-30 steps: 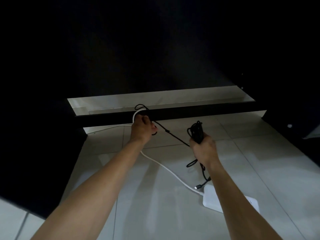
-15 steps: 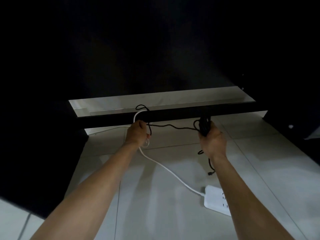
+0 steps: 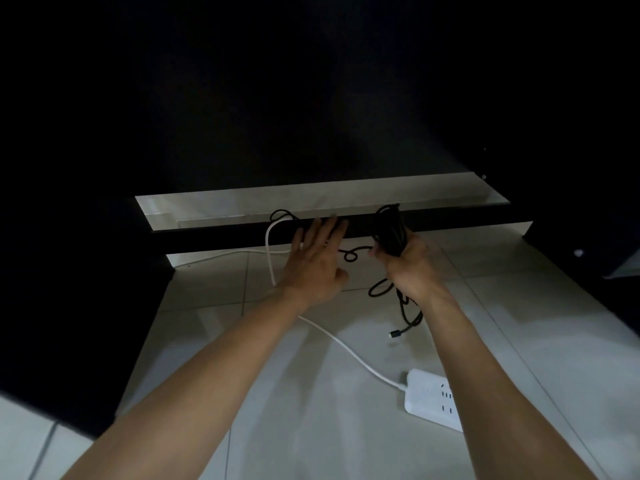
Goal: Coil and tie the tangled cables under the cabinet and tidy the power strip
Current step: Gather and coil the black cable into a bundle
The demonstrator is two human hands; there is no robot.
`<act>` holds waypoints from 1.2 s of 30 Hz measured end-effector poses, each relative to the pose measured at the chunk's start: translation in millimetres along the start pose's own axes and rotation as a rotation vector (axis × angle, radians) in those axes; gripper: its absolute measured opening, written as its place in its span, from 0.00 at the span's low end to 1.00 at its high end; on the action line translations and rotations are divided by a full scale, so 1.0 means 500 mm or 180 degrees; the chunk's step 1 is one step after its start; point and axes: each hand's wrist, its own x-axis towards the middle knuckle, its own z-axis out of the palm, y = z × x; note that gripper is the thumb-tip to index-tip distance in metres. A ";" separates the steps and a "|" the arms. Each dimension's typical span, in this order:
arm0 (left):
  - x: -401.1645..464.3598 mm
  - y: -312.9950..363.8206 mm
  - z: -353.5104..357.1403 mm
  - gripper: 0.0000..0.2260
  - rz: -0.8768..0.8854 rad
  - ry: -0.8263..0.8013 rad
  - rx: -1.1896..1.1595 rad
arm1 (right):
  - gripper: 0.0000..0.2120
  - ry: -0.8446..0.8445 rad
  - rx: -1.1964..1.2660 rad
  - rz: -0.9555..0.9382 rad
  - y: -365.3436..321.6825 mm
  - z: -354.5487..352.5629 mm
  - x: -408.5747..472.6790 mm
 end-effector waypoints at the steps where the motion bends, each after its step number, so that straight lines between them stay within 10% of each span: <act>1: 0.001 0.007 0.000 0.36 0.0256 0.0086 0.0092 | 0.14 -0.0026 -0.0029 -0.0038 0.000 -0.001 -0.002; 14: 0.018 0.001 -0.011 0.14 0.0434 -0.0151 0.0667 | 0.13 -0.0051 0.0360 0.0179 0.020 -0.027 -0.012; 22: 0.027 -0.027 -0.033 0.06 -0.0853 -0.0059 -0.2771 | 0.08 -0.0529 0.0026 0.0479 0.054 0.010 -0.039; 36: -0.018 -0.017 -0.020 0.06 -0.0682 -0.1026 -0.3852 | 0.08 0.0441 0.1065 0.1268 0.040 0.035 -0.008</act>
